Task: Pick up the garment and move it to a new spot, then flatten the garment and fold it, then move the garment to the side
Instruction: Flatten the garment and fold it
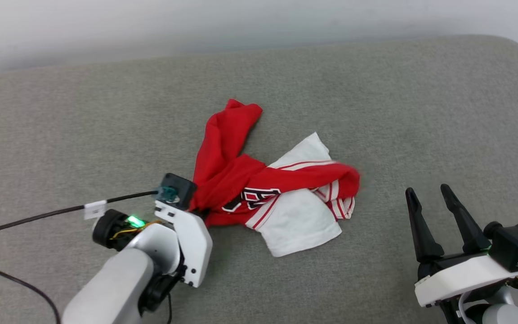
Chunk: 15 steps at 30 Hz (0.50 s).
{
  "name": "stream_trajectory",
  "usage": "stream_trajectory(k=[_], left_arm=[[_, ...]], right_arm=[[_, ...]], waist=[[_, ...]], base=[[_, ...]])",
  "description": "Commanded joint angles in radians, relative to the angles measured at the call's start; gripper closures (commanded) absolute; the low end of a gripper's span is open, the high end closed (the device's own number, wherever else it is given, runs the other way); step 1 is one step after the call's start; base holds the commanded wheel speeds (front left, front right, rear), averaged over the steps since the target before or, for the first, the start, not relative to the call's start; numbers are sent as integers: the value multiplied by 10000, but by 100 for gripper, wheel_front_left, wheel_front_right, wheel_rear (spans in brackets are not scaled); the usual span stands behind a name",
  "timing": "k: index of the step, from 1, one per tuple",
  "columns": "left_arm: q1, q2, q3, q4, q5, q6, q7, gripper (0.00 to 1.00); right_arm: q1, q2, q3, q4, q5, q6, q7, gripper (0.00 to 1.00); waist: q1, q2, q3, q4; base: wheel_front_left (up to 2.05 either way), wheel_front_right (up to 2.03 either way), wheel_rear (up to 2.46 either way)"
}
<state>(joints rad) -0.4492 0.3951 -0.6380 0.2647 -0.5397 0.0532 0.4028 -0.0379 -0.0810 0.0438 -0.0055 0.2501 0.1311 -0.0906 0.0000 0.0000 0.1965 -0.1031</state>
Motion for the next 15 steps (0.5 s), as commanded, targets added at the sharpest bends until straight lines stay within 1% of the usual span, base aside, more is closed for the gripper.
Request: stream_trajectory(k=[1, 4, 7, 8, 9, 10, 11, 13, 15], left_arm=[[193, 154, 91, -226, 55, 118, -40, 100], [620, 596, 343, -963, -32, 428, 3, 100], [1086, 819, 560, -1329, -284, 679, 116, 100], [1263, 815, 641, -1350, -424, 760, 118, 100], [1429, 780, 711, -1358, -544, 830, 111, 87], [1548, 741, 783, -1346, -617, 922, 18, 15], [1649, 680, 862, -1337, -678, 1004, -127, 0], [1863, 548, 971, -1348, -667, 1181, -572, 0], [2002, 370, 1048, -1469, -535, 1287, -1233, 0]], right_arm=[[52, -9, -47, -85, -12, -7, 22, 0], [211, 6, -110, -208, -57, -7, 121, 0], [245, 31, -105, -348, -81, -7, 219, 0], [280, 43, -95, -368, -93, -7, 257, 0], [312, 49, -88, -398, -98, -7, 280, 0], [331, 57, -89, -424, -107, -7, 289, 0], [369, 64, -89, -456, -118, -7, 324, 0], [438, 77, -88, -522, -131, -7, 372, 0], [488, 84, -94, -587, -147, -7, 424, 0]], waist=[[0, 0, -198, 228], [0, 0, -334, 415], [0, 0, -398, 509], [0, 0, -437, 520], [0, 0, -457, 528], [0, 0, -482, 540], [0, 0, -514, 552], [0, 0, -581, 563], [0, 0, -666, 583]], base=[[0, 0, 0], [0, 0, 0], [0, 0, 0], [0, 0, 0], [0, 0, 0], [0, 0, 0], [0, 0, 0], [0, 0, 0], [0, 0, 0]])
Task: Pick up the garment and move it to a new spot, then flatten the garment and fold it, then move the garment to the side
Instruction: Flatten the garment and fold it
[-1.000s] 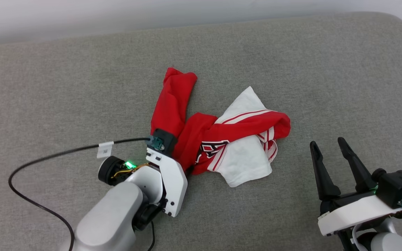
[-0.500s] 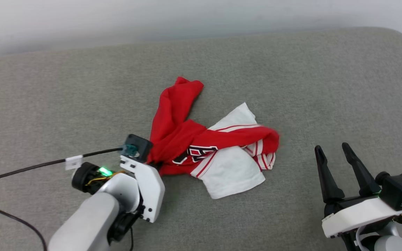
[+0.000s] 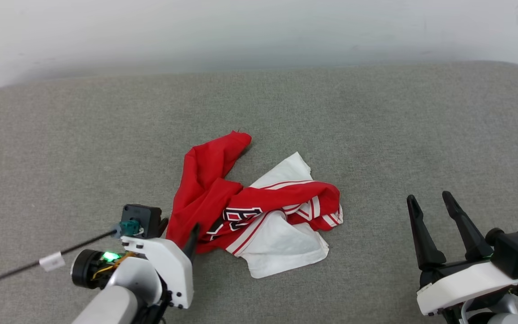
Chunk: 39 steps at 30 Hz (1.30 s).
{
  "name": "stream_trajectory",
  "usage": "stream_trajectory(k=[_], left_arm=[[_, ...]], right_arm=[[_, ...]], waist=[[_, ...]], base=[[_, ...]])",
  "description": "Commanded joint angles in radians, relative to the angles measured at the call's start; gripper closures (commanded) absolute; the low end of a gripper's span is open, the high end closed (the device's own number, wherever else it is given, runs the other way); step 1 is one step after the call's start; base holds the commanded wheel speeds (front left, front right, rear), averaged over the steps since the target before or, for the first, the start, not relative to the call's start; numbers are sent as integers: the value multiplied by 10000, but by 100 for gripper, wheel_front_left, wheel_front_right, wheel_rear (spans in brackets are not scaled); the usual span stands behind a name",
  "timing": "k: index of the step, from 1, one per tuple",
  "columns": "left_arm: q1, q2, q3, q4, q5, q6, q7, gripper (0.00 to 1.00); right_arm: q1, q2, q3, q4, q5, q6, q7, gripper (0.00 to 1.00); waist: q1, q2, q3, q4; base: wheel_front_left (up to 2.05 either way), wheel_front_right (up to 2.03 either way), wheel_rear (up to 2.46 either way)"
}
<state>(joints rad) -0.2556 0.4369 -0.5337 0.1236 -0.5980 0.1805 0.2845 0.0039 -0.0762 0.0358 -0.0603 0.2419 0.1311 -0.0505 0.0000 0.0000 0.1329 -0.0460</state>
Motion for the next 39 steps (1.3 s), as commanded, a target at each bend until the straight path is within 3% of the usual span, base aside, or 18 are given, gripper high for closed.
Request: stream_trajectory(k=[1, 6, 12, 24, 38, 39], left_arm=[[104, -119, 39, -116, 146, 73, -420, 0], [194, -446, -176, -577, 715, 197, -1656, 0], [-326, -536, -882, -1105, 1326, -73, -1536, 0], [-1978, -862, -2694, -329, 1292, -1875, 1120, 0], [-2213, -963, -3537, 1659, 323, -2633, 3698, 0], [-2191, -953, -3611, 1768, 286, -2693, 3826, 37]], right_arm=[[118, 40, -20, -75, -73, -7, 46, 0], [327, 30, -96, -237, -109, -7, 237, 0], [354, 2, -107, -501, -192, -7, 401, 0], [-78, 71, 88, -555, -96, -7, 420, 0], [-336, 162, 253, -179, 28, -7, 173, 0], [-363, 167, 251, -154, 43, -7, 159, 0]], waist=[[0, 0, -82, 25], [0, 0, -366, 80], [0, 0, -403, -6], [0, 0, 358, -589], [0, 0, 904, -1054], [0, 0, 902, -1061]], base=[[0, 0, 0], [0, 0, 0], [0, 0, 0], [0, 0, 0], [0, 0, 0], [0, 0, 0]])
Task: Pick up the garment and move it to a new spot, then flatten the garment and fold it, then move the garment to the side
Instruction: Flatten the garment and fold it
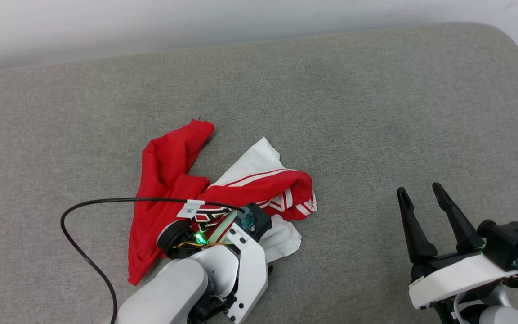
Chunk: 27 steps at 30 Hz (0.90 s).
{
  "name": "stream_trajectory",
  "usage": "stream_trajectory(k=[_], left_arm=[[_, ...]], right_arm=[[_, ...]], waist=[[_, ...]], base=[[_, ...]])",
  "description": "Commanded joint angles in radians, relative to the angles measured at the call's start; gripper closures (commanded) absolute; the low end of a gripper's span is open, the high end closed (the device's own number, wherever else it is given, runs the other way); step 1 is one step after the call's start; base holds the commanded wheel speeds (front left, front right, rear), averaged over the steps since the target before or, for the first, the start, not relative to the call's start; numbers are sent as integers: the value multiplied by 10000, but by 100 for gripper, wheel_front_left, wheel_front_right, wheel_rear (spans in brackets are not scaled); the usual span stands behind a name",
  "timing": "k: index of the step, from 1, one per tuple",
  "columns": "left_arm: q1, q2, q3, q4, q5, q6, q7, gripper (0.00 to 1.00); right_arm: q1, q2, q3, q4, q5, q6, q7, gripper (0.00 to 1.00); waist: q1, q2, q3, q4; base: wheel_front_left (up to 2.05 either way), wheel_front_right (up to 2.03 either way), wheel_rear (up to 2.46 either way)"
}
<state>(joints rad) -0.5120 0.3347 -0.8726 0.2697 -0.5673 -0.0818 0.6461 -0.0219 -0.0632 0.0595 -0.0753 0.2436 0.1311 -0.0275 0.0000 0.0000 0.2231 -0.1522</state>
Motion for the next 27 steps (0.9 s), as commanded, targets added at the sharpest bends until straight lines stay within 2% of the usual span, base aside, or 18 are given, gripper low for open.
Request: stream_trajectory(k=[1, 2, 5, 10, 12, 17, 22, 27], left_arm=[[385, 74, -282, 375, -46, -97, 252, 73], [385, 58, -310, 379, -55, -109, 179, 100], [251, 147, -247, 195, 108, -156, -260, 100], [-43, 425, 101, -685, 493, 145, -1182, 100], [-6, 624, 317, -1190, 614, 391, -1458, 100], [611, 1206, 1168, -2675, 464, 1362, -1977, 100], [1610, 2119, 2079, -4048, 329, 2503, -2117, 100], [3120, 2943, 3048, -4724, -286, 3605, -2019, 100]], right_arm=[[-125, 41, -8, 19, 18, -7, -82, 0], [-128, 40, -51, 44, 15, -7, -72, 0], [-49, 51, -182, 101, -3, -7, -56, 0], [140, 67, -340, 132, 1, -7, 45, 0], [204, 71, -391, 142, 15, -7, 100, 0], [348, 84, -493, 157, -28, -7, 192, 0], [514, 107, -594, 122, 14, -7, 293, 0], [640, 120, -634, 25, 60, -7, 407, 0]], waist=[[0, 0, -15, 8], [0, 0, -47, 37], [0, 0, -220, 197], [0, 0, -603, 626], [0, 0, -781, 798], [0, 0, -1165, 1172], [0, 0, -1386, 1474], [0, 0, -1371, 1643]], base=[[0, 0, 0], [0, 0, 0], [0, 0, 0], [0, 0, 0], [0, 0, 0], [0, 0, 0], [0, 0, 0], [0, 0, 0]])
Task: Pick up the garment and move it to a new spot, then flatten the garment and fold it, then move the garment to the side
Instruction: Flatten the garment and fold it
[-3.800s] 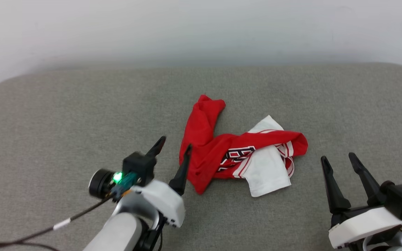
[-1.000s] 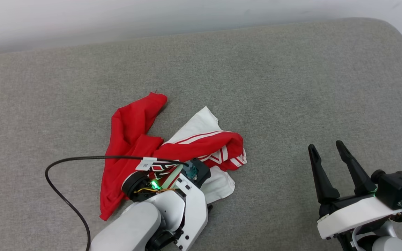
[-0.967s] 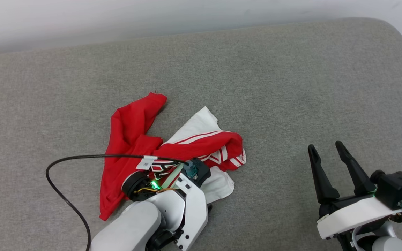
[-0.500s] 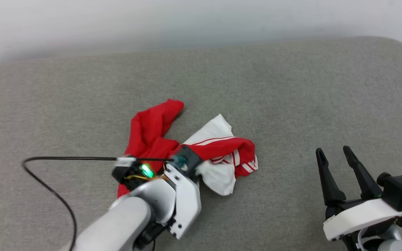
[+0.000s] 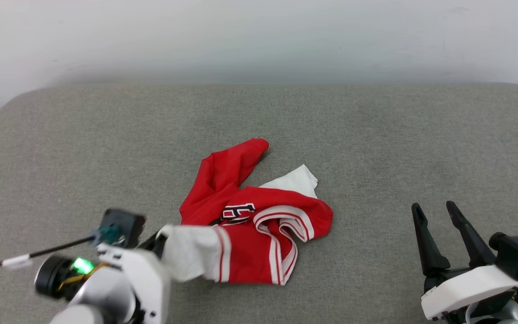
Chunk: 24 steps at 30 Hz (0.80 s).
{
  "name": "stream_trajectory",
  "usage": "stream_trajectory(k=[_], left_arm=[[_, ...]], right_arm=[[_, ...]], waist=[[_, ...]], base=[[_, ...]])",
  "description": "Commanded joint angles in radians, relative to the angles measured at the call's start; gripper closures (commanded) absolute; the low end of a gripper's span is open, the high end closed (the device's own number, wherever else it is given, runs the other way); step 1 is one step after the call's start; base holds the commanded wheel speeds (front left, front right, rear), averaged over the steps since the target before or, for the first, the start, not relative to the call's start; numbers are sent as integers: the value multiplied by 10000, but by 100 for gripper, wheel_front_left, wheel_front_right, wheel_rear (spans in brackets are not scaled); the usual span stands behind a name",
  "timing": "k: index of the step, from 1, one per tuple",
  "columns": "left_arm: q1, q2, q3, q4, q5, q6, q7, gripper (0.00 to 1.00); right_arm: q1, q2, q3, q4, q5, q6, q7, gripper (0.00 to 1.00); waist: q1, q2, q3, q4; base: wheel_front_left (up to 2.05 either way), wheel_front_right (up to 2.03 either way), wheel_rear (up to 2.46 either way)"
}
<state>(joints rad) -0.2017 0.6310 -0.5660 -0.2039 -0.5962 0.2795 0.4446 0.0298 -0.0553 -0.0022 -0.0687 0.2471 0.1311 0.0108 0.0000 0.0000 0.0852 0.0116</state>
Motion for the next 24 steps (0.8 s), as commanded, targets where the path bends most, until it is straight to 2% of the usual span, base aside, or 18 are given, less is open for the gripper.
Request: stream_trajectory(k=[1, 4, 6, 9, 10, 11, 12, 17, 24], left_arm=[[374, 93, 146, 23, -177, 163, -17, 100], [1396, 251, 642, 498, -799, 592, -174, 100], [1912, 157, 1008, 1057, -1220, 738, -449, 100], [2359, -200, 1317, 1922, -1751, 628, -940, 100], [2434, -310, 1320, 2182, -1869, 537, -1052, 80], [2428, -483, 1356, 2415, -1979, 450, -1227, 53], [2378, -613, 1363, 2628, -2017, 356, -1385, 1], [2035, -1137, 1447, 3333, -1952, 165, -2268, 0], [1564, -1388, 1600, 3141, -1125, 421, -3932, 0]], right_arm=[[112, 41, -24, -51, 29, -7, 52, 0], [73, 46, 3, -81, 44, -7, 77, 0], [65, 48, 4, -95, 39, -7, 123, 0], [86, 51, -10, -87, 6, -7, 165, 0], [100, 51, -26, -75, -4, -7, 195, 0], [123, 50, -56, -68, -14, -7, 214, 0], [138, 50, -76, -64, -24, -7, 216, 0], [264, 52, -183, -38, -53, -7, 354, 0], [503, 32, -295, -29, -68, -7, 609, 0]], waist=[[0, 0, 28, 16], [0, 0, 65, 5], [0, 0, 91, -16], [0, 0, 91, -66], [0, 0, 79, -89], [0, 0, 56, -94], [0, 0, 24, -100], [0, 0, -274, -114], [0, 0, -868, -113]], base=[[0, 0, 0], [0, 0, 0], [0, 0, 0], [0, 0, 0], [0, 0, 0], [0, 0, 0], [0, 0, 0], [0, 0, 0], [0, 0, 0]])
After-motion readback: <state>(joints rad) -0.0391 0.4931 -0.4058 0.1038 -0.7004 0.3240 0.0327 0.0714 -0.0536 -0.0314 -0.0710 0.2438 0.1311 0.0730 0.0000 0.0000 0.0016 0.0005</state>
